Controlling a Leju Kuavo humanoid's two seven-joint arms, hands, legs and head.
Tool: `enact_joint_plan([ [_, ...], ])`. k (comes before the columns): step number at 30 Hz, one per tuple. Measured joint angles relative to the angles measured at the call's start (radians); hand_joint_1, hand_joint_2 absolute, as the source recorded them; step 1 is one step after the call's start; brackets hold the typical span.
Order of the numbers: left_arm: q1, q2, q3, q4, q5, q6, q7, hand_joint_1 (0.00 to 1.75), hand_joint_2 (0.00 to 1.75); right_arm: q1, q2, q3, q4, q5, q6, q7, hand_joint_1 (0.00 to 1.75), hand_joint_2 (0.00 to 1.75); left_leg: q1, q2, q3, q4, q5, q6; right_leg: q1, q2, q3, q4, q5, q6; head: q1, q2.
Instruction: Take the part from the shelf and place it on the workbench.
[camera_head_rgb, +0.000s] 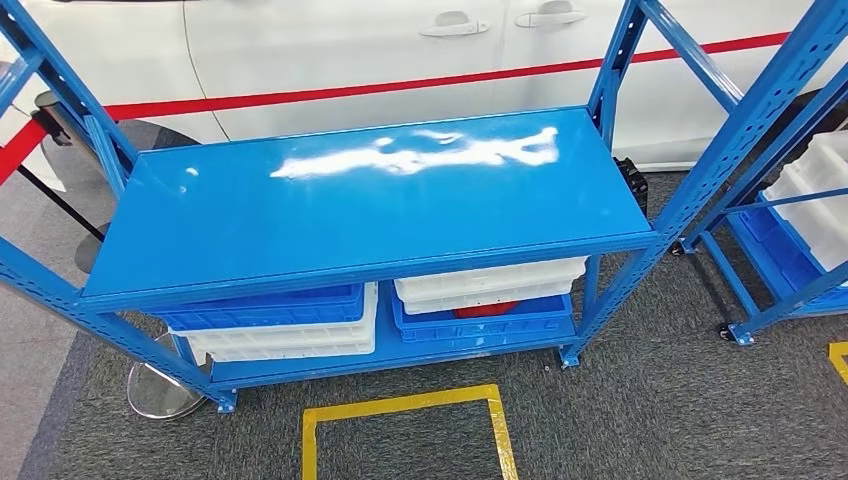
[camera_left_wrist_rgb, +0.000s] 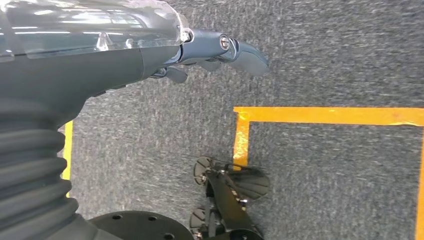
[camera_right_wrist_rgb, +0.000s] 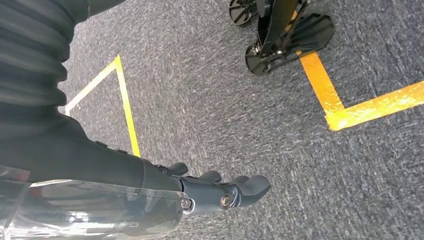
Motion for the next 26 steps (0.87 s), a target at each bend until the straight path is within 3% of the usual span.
enact_joint_plan([
  [6, 0.019, 0.011, -0.113, -0.012, 0.099, -0.012, 0.042, 0.00, 1.75, 0.016, -0.018, 0.111, -0.012, -0.097, 0.021, 0.011, 0.00, 1.75, 0.000, 0.000, 0.000, 0.000, 0.000, 0.000, 0.000, 0.000, 0.002, -0.003, 0.001, 0.002, 0.000, 0.000],
  [7, 0.023, 0.013, -0.134, -0.015, 0.116, -0.014, 0.049, 0.00, 1.75, 0.019, -0.021, 0.130, -0.014, -0.113, 0.024, 0.013, 0.00, 1.31, 0.000, 0.000, 0.000, 0.000, 0.000, 0.001, 0.000, 0.000, 0.002, -0.003, 0.001, 0.002, 0.000, 0.000],
  [10, 0.034, 0.018, -0.197, -0.022, 0.170, -0.017, 0.071, 0.00, 0.44, 0.029, -0.031, 0.190, -0.021, -0.164, 0.036, 0.018, 0.00, 0.00, 0.000, 0.000, 0.000, 0.000, 0.000, 0.001, 0.000, 0.000, 0.002, -0.004, 0.002, 0.003, 0.000, 0.000],
  [11, 0.038, 0.020, -0.218, -0.025, 0.188, -0.019, 0.079, 0.00, 0.00, 0.032, -0.035, 0.210, -0.023, -0.182, 0.040, 0.020, 0.00, 0.00, 0.000, 0.000, 0.000, 0.000, 0.000, 0.001, 0.000, 0.000, 0.003, -0.004, 0.002, 0.003, 0.000, 0.000],
  [26, 0.095, 0.047, -0.545, -0.068, 0.447, -0.047, 0.186, 0.00, 0.00, 0.082, -0.087, 0.518, -0.064, -0.431, 0.095, 0.049, 0.00, 0.00, 0.000, 0.000, 0.001, 0.001, -0.001, 0.001, 0.000, 0.000, 0.003, -0.005, 0.002, 0.003, 0.000, 0.000],
])
